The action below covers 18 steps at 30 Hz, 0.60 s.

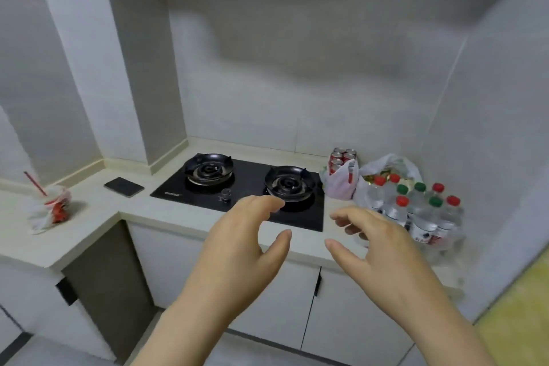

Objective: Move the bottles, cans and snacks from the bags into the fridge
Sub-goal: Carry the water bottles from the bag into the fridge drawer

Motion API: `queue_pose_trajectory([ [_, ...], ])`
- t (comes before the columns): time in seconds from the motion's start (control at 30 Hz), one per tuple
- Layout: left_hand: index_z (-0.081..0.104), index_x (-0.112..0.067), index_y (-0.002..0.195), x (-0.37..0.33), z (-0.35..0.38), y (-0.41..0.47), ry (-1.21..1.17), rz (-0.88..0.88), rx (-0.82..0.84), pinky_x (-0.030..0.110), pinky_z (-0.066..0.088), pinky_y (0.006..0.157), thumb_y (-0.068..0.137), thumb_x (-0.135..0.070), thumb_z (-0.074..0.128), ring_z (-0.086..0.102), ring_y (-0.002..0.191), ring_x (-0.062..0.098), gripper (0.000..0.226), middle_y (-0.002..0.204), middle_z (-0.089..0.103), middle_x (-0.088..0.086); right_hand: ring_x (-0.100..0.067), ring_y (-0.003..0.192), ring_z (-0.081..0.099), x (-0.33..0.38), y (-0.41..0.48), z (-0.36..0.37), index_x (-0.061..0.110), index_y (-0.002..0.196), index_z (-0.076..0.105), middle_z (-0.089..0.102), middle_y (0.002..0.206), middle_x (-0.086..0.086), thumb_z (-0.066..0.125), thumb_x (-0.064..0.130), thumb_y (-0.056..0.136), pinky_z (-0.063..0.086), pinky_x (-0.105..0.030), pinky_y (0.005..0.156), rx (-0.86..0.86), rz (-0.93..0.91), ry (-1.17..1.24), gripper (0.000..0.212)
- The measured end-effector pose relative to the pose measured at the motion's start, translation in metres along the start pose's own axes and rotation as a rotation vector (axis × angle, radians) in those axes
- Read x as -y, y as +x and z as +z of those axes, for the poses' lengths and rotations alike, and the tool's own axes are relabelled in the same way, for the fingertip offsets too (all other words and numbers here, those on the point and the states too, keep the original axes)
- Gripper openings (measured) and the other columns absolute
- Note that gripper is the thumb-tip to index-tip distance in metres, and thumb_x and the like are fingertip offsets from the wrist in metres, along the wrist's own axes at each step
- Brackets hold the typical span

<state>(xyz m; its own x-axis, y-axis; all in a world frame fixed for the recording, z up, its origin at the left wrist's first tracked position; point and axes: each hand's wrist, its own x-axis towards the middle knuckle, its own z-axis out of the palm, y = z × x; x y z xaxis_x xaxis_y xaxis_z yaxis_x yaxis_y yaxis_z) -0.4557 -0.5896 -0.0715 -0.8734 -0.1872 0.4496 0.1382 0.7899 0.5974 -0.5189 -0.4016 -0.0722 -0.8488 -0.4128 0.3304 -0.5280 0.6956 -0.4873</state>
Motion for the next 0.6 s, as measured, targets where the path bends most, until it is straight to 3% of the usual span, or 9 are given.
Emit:
queue_pose_trajectory([
  [0.07,0.056,-0.033,0.124,-0.004,0.024,0.021,-0.022,0.016,0.024,0.019,0.044,0.094,0.087,-0.033,0.062,0.050,0.106,-0.010,0.038,0.117,0.055,-0.025,0.005,0.098,0.054,-0.024,0.010,-0.004,0.036,0.116,0.059,0.055,0.101,0.026,0.065,0.037,0.085,0.049,-0.023,0.086,-0.034,0.053,0.022,0.031],
  [0.2,0.056,-0.034,0.124,-0.016,0.071,0.063,-0.055,0.043,0.065,0.010,0.041,0.090,0.087,-0.033,0.062,0.050,0.105,-0.010,0.038,0.117,0.055,-0.025,0.003,0.098,0.055,-0.074,0.035,-0.015,0.035,0.113,0.061,0.057,0.103,0.024,0.067,0.035,0.084,0.050,-0.027,0.085,-0.085,0.142,0.044,0.030],
  [0.6,0.055,-0.032,0.126,-0.027,0.192,0.151,-0.056,0.052,0.211,0.018,0.045,0.091,0.087,-0.034,0.061,0.053,0.103,-0.006,0.039,0.118,0.056,-0.022,0.003,0.095,0.059,-0.198,0.089,-0.033,0.034,0.112,0.062,0.061,0.106,0.020,0.067,0.031,0.083,0.047,-0.017,0.085,-0.082,0.359,0.050,0.030],
])
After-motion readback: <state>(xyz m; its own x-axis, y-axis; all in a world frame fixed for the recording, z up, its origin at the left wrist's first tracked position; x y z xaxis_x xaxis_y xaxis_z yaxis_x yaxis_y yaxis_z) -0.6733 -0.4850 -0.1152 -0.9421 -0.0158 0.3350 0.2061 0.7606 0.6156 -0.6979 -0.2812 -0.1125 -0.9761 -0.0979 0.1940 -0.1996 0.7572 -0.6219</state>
